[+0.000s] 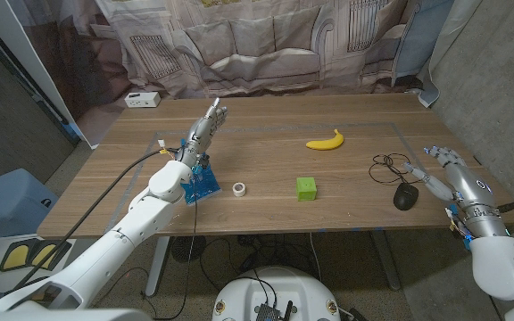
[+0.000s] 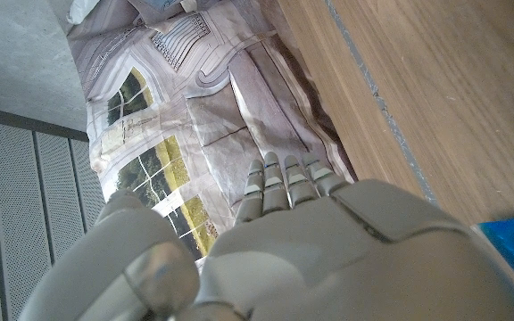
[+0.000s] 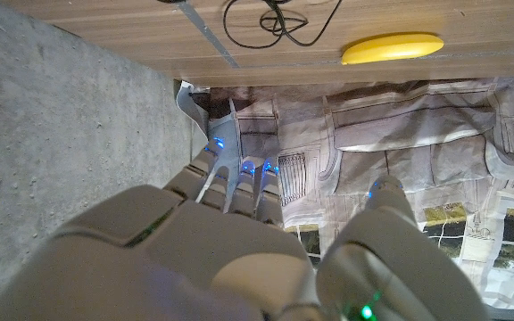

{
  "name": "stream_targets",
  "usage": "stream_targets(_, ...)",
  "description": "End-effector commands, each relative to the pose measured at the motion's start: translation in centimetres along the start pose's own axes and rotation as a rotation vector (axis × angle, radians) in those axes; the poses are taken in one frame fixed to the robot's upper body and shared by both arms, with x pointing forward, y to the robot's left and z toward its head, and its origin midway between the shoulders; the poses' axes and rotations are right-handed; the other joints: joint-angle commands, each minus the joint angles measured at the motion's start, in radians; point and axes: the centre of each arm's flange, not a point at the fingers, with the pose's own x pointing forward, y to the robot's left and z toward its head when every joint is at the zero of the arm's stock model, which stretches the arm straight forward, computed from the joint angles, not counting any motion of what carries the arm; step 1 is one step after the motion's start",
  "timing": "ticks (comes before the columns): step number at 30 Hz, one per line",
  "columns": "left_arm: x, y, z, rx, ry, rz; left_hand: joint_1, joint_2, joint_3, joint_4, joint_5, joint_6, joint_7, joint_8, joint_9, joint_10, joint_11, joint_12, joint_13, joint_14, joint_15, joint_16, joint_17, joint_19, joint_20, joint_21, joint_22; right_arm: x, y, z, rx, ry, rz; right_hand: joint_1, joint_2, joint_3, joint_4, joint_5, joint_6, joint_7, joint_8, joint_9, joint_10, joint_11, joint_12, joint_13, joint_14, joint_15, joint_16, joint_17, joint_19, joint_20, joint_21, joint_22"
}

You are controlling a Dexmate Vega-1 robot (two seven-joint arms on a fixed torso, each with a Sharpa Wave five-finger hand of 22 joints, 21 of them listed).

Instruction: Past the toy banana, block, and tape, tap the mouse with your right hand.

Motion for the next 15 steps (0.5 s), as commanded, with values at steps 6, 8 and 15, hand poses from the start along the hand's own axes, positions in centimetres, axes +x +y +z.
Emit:
stream_targets(6, 0.06, -0.13, 0.29, 0.011, 0.005, -0.001, 0.01, 0.007, 0.002, -0.008, -0.001, 0.008, 0.001, 0.002, 0.005, 0.008, 0.0, 0.002, 0.002, 0.013, -0.001, -0.004, 0.001, 0.007, 0.001, -0.005, 0.003, 0.46, 0.25, 0.2, -0.026, 0.065, 0.093, -0.016, 0.008, -0.007, -0.004, 0.0, 0.025, -0.036, 0.0, 0.002, -0.098, 0.028, -0.003, 0.003, -0.092, 0.007, 0.0, 0.002, -0.136, 0.081, -0.003, 0.005)
stream_targets(8, 0.04, -0.16, 0.2, 0.01, 0.008, -0.001, 0.01, 0.008, 0.002, -0.008, -0.001, 0.008, 0.001, 0.002, 0.005, 0.009, -0.001, 0.002, 0.002, 0.013, -0.001, -0.004, 0.001, 0.007, 0.0, -0.005, 0.003, 0.53, 0.25, 0.16, -0.031, 0.075, 0.103, -0.019, 0.007, -0.009, -0.006, -0.001, 0.025, -0.045, -0.001, 0.002, -0.118, 0.031, -0.002, 0.003, -0.119, 0.009, -0.001, 0.002, -0.175, 0.105, -0.003, 0.005)
stream_targets(15, 0.03, -0.26, -0.07, 0.008, 0.015, 0.0, 0.011, 0.009, 0.003, -0.009, -0.001, 0.01, 0.002, 0.002, 0.005, 0.009, -0.001, 0.002, 0.002, 0.013, 0.0, -0.004, 0.001, 0.008, -0.001, -0.006, 0.003, 0.94, 0.29, 0.07, -0.052, 0.115, 0.157, -0.022, 0.014, -0.008, -0.009, -0.002, 0.068, -0.072, 0.009, 0.003, -0.183, 0.038, -0.001, 0.003, -0.168, 0.067, 0.006, -0.001, -0.241, 0.166, 0.009, 0.007)
